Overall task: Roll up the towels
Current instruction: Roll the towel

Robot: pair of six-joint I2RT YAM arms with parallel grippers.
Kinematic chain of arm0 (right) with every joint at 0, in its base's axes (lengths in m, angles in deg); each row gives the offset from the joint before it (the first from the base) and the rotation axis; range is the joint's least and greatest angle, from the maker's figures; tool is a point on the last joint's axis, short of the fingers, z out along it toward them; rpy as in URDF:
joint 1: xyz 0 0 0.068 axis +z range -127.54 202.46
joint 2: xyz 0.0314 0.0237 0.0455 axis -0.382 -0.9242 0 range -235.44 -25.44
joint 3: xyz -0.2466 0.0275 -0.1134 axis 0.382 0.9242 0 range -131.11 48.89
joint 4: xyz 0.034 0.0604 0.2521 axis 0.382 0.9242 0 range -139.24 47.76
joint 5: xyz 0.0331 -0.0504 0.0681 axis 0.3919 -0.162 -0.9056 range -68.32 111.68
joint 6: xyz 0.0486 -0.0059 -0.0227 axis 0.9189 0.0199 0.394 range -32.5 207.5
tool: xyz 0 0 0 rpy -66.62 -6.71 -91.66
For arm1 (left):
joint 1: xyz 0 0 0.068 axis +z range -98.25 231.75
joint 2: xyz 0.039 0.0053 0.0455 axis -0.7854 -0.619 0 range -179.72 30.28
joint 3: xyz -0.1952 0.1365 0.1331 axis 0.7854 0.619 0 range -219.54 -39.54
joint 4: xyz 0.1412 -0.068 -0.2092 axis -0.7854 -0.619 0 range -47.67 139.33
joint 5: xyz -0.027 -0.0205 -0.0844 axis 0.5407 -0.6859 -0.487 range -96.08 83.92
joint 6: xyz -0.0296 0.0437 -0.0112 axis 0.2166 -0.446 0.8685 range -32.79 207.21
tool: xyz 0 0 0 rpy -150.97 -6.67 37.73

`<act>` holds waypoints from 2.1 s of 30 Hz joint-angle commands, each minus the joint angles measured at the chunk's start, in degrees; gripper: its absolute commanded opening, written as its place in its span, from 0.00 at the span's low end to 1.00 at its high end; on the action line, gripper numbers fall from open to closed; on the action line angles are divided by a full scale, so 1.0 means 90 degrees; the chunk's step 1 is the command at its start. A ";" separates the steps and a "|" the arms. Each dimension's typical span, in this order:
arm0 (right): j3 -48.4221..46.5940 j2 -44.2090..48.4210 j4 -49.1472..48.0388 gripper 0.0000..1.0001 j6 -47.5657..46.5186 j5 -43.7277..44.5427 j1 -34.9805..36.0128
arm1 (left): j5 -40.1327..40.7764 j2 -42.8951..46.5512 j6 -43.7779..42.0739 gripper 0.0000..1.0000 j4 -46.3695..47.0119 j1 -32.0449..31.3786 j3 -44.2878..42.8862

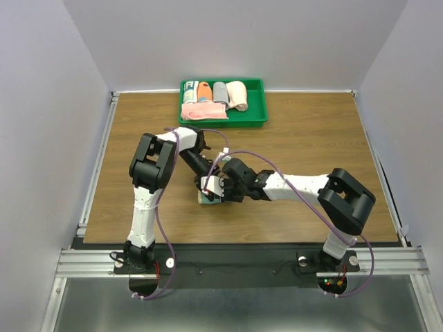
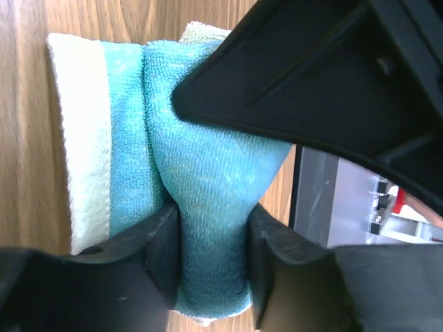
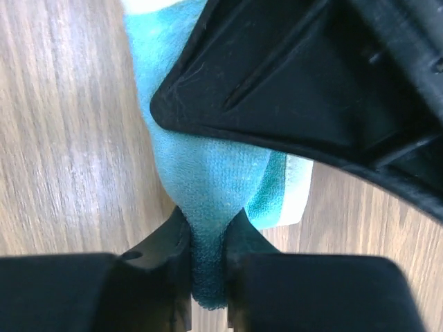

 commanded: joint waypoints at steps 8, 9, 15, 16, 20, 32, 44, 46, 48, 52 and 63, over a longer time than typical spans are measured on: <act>0.0560 0.0248 0.0692 0.01 0.0106 -0.0840 0.0086 | 0.0801 0.1219 -0.0659 0.83 0.1032 0.0939 0.0286; 0.0541 0.0229 0.0752 0.01 0.0174 -0.0869 0.0077 | 0.0733 0.1384 -0.0756 0.85 0.1002 0.1133 0.0247; 0.0034 -0.0210 0.1416 0.01 0.0837 -0.1328 -0.0176 | 0.0372 0.2116 -0.0981 0.93 0.1041 0.1847 0.0324; -0.0054 -0.0308 0.1513 0.01 0.0925 -0.1435 -0.0235 | 0.0323 0.2456 -0.0923 0.95 0.1138 0.1954 0.0422; -0.0592 -0.0689 0.1962 0.01 0.1355 -0.2284 -0.0557 | 0.0360 0.3736 -0.0592 0.99 0.2279 0.2336 0.1650; -0.1793 -0.2085 0.2959 0.01 0.1756 -0.4209 -0.1388 | 0.2577 0.8171 -0.0113 0.99 0.5647 0.0102 0.5791; -0.2360 -0.2555 0.3330 0.01 0.1551 -0.4522 -0.1564 | 0.3281 0.7060 0.0093 0.96 0.6763 -0.1462 0.6077; -0.2370 -0.2545 0.3330 0.01 0.1513 -0.4512 -0.1573 | 0.3281 0.6836 0.0083 0.86 0.6764 -0.1599 0.6116; -0.2350 -0.2487 0.3330 0.01 0.1474 -0.4474 -0.1593 | 0.3359 0.6670 0.0103 0.72 0.6754 -0.1629 0.6155; -0.2408 -0.2438 0.3330 0.03 0.1493 -0.4444 -0.1642 | 0.3350 0.6210 0.0181 0.50 0.6549 -0.1619 0.6019; -0.2575 -0.1092 0.3311 0.78 0.1766 -0.3771 -0.2851 | 0.2551 0.4824 0.0366 0.14 0.4802 -0.1269 0.5023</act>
